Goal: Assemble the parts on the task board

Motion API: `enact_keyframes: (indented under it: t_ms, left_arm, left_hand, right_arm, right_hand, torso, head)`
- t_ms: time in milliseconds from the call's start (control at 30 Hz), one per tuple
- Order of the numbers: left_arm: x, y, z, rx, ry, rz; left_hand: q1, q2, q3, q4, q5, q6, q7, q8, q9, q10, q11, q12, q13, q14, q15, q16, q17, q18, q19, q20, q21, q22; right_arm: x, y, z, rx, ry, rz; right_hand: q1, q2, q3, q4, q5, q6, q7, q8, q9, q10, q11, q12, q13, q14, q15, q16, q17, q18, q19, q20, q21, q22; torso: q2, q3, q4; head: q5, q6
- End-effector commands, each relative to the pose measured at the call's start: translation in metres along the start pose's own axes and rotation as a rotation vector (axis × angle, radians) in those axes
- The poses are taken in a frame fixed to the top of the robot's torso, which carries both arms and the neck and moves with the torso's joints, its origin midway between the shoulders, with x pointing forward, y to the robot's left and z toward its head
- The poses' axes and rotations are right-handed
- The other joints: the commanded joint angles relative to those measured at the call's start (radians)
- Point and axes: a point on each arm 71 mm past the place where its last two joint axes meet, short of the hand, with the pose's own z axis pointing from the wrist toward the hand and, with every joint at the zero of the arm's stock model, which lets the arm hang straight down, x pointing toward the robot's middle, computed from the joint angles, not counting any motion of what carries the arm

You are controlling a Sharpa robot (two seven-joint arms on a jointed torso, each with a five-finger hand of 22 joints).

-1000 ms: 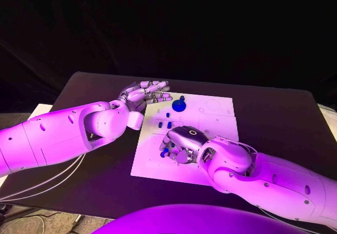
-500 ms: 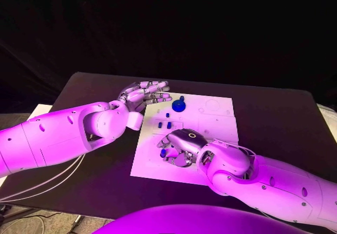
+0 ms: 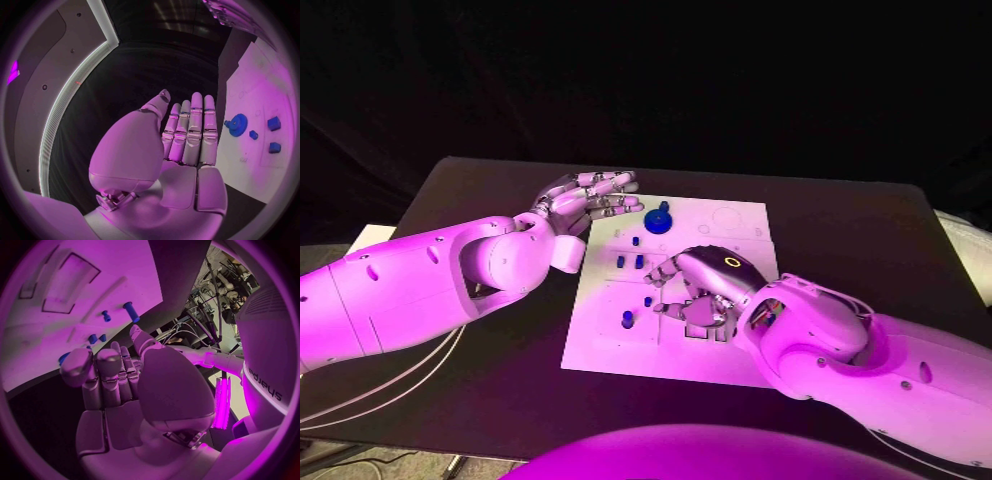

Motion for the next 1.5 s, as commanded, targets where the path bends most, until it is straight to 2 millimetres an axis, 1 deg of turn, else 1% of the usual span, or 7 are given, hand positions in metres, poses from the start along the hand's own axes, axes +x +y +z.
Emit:
enact_keyframes:
  t_ms: [33,200,300,400,533,867,1500]
  left_arm:
    - [0.002,0.000,0.000,0.005,0.020,-0.004]
    - [0.001,-0.001,-0.001,0.006,0.018,-0.004]
    - [0.001,-0.001,-0.002,0.006,0.019,-0.004]
    - [0.001,-0.001,-0.003,0.004,0.020,-0.005]
    - [0.000,-0.001,-0.004,0.003,0.019,-0.005]
    - [0.000,0.000,-0.003,0.001,0.019,-0.006]
    - [-0.001,0.000,-0.004,-0.001,0.018,-0.006]
  left_hand:
    - [-0.005,0.003,0.004,0.004,0.004,-0.006,0.000,-0.004,0.000,-0.002,0.005,-0.005,0.001,0.007,0.002,-0.004,-0.002,0.013,0.007,0.001,0.006,-0.001]
    - [-0.005,0.003,0.004,0.004,0.004,-0.006,0.000,-0.004,0.000,-0.002,0.005,-0.005,0.001,0.007,0.002,-0.004,-0.002,0.013,0.007,0.001,0.006,-0.001]
    - [-0.005,0.003,0.004,0.004,0.004,-0.006,0.000,-0.004,0.000,-0.002,0.005,-0.005,0.001,0.007,0.002,-0.004,-0.002,0.013,0.007,0.001,0.006,-0.001]
    - [-0.005,0.003,0.004,0.004,0.004,-0.006,0.000,-0.003,0.000,-0.002,0.005,-0.006,0.001,0.007,0.002,-0.004,-0.002,0.013,0.007,0.001,0.006,-0.001]
    - [-0.004,0.004,0.005,0.004,0.004,-0.006,0.000,-0.003,0.000,-0.002,0.005,-0.006,0.001,0.007,0.002,-0.005,-0.002,0.013,0.007,0.001,0.006,-0.002]
    - [-0.004,0.004,0.005,0.003,0.004,-0.006,0.000,-0.003,0.000,-0.002,0.005,-0.006,0.001,0.007,0.002,-0.005,-0.002,0.013,0.007,0.001,0.006,-0.003]
    - [-0.004,0.004,0.005,0.003,0.004,-0.006,0.000,-0.003,0.000,-0.002,0.005,-0.006,0.001,0.007,0.002,-0.005,-0.002,0.013,0.007,0.001,0.006,-0.003]
  right_arm:
    - [-0.011,-0.017,-0.015,0.110,0.011,0.109]
    - [-0.027,-0.048,-0.042,0.269,0.009,0.135]
    - [-0.033,-0.064,-0.057,0.369,0.010,0.126]
    - [-0.035,-0.081,-0.070,0.468,0.035,0.101]
    - [-0.030,-0.092,-0.082,0.536,0.065,0.091]
    - [-0.014,-0.097,-0.087,0.574,0.121,0.092]
    - [0.013,-0.099,-0.080,0.570,0.204,0.054]
  right_hand:
    - [-0.010,0.018,-0.007,0.012,0.009,0.032,0.003,0.013,0.005,0.086,-0.009,0.038,0.009,0.005,-0.011,0.013,0.019,0.003,0.018,-0.004,0.020,0.033]
    - [-0.068,-0.003,-0.043,0.072,0.029,0.082,-0.025,0.033,0.009,0.290,-0.052,0.132,0.062,0.050,-0.042,0.157,0.204,-0.032,0.098,-0.031,0.150,0.216]
    - [-0.119,-0.020,-0.087,0.120,0.097,0.102,-0.045,0.047,0.012,0.378,-0.073,0.212,0.124,0.053,-0.060,0.178,0.224,-0.037,0.109,-0.048,0.172,0.244]
    - [-0.156,-0.027,-0.144,0.166,0.157,0.114,-0.062,0.065,0.021,0.420,-0.088,0.509,0.442,0.062,-0.073,0.241,0.306,-0.044,0.119,-0.067,0.193,0.274]
    - [-0.143,0.008,-0.225,0.186,0.188,0.082,-0.056,0.082,0.030,0.365,-0.078,0.858,0.840,0.071,-0.079,0.345,0.453,-0.053,0.130,-0.061,0.223,0.318]
    - [-0.157,0.055,-0.314,0.191,0.200,0.062,-0.052,0.115,0.044,0.343,-0.078,0.990,1.023,0.074,-0.064,0.385,0.513,-0.058,0.141,-0.059,0.247,0.355]
    - [-0.166,0.070,-0.341,0.191,0.197,0.066,-0.055,0.132,0.055,0.341,-0.080,1.003,1.050,0.074,-0.065,0.392,0.526,-0.060,0.145,-0.059,0.253,0.366]
  torso:
    - [-0.004,-0.0008,-0.0095]
    - [-0.005,-0.0002,-0.0251]
    - [-0.004,0.0019,-0.0323]
    - [-0.003,0.0052,-0.0359]
    - [-0.004,0.0042,-0.0430]
    - [-0.005,0.0028,-0.0407]
    - [-0.004,0.0020,-0.0411]
  head:
    - [-0.019,0.010]
    - [-0.041,0.021]
    - [-0.051,0.025]
    - [-0.061,0.025]
    - [-0.063,0.025]
    - [-0.066,0.022]
    - [-0.062,0.012]
